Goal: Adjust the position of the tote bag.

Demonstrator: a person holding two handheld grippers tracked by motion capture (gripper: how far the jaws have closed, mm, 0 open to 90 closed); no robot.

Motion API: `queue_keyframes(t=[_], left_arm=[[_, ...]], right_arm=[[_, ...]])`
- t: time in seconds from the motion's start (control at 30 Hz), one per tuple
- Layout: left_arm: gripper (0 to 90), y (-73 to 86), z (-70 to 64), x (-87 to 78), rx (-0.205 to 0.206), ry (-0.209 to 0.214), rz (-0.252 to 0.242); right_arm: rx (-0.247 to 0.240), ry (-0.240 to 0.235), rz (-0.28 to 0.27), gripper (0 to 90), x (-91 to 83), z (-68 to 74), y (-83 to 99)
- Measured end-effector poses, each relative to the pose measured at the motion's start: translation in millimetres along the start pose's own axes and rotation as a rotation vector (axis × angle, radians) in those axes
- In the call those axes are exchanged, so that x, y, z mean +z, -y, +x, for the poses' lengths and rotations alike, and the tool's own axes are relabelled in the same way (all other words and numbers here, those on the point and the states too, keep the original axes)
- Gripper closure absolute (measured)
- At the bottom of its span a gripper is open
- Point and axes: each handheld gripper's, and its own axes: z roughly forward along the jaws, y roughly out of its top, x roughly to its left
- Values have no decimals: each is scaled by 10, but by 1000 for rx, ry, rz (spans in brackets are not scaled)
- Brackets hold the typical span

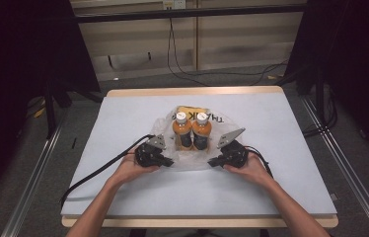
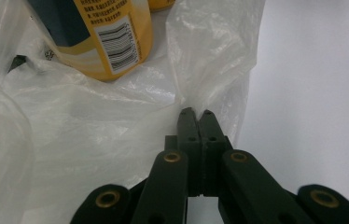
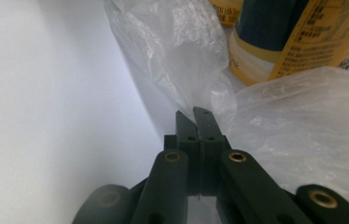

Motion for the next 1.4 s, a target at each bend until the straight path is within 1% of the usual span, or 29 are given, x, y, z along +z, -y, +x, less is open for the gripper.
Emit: queue_keyframes(t=[0.03,0.07,0.13,0.17,0.2,0.23,0.3,0.33,0.43,0.5,0.57,0.6,0.7,0.83,0.87,0.9,0.93,0.97,1.0,1.07,1.1,1.13,1.17,1.2,1.23,1.3,1.33,1.37,1.4], left_arm=[[900,0,-11,2,2,-8,-2],[900,-3,-29,0,3,-12,4],[889,-6,-44,-16,13,-15,10],[865,-4,-44,-37,4,-8,1],[836,-9,-53,-71,5,-2,-3],[817,-10,-61,-111,9,7,-14],[740,-11,-86,-197,6,-3,-36],[711,-3,-108,-238,0,-2,-58],[650,12,-153,-381,-1,-8,-93],[628,22,-151,-473,-12,-10,-137],[606,14,-126,-564,-35,-17,-175],[608,7,-106,-601,-43,-11,-205],[638,-28,-53,-695,-55,-12,-258],[669,-84,40,-771,-69,-24,-284],[687,-101,61,-785,-73,-35,-289],[725,-121,88,-789,-68,-47,-289],[754,-142,116,-777,-72,-46,-291],[787,-165,146,-756,-75,-55,-278],[810,-192,176,-721,-76,-79,-254],[843,-236,247,-612,-76,-81,-213],[853,-251,281,-554,-85,-90,-194],[865,-258,320,-485,-91,-96,-188],[873,-269,361,-440,-96,-93,-158],[874,-270,391,-366,-117,-89,-167],[876,-277,425,-306,-109,-84,-139],[893,-283,461,-189,-98,-95,-89],[896,-277,477,-133,-110,-85,-83],[896,-264,487,-74,-114,-92,-70],[896,-259,495,-51,-117,-89,-60]], right_arm=[[9,-3,0,900,-5,-5,4],[-5,10,5,900,-8,0,-2],[-6,17,4,887,-4,20,-6],[-8,16,6,834,-9,26,-10],[-2,11,-1,762,-26,31,-17],[8,4,-13,722,-52,31,-29],[10,14,-39,633,-117,52,-63],[16,15,-53,597,-156,68,-81],[10,24,-90,532,-272,94,-119],[9,33,-107,516,-341,113,-124],[7,29,-122,506,-408,117,-124],[6,33,-129,505,-444,122,-127],[4,42,-160,508,-561,113,-142],[3,42,-215,530,-737,72,-171],[0,49,-223,541,-778,60,-182],[3,62,-231,576,-815,49,-195],[6,72,-235,632,-841,23,-210],[11,89,-235,686,-852,-9,-228],[14,105,-227,742,-845,-49,-247],[11,121,-185,825,-777,-131,-293],[10,128,-166,859,-727,-174,-313],[19,123,-144,883,-671,-218,-330],[19,131,-124,900,-613,-259,-345],[23,129,-104,900,-554,-297,-360],[22,126,-86,900,-493,-329,-376],[25,123,-44,900,-373,-373,-414],[25,125,-21,900,-313,-395,-428],[20,128,-7,900,-259,-423,-437],[32,128,11,900,-195,-452,-440]])
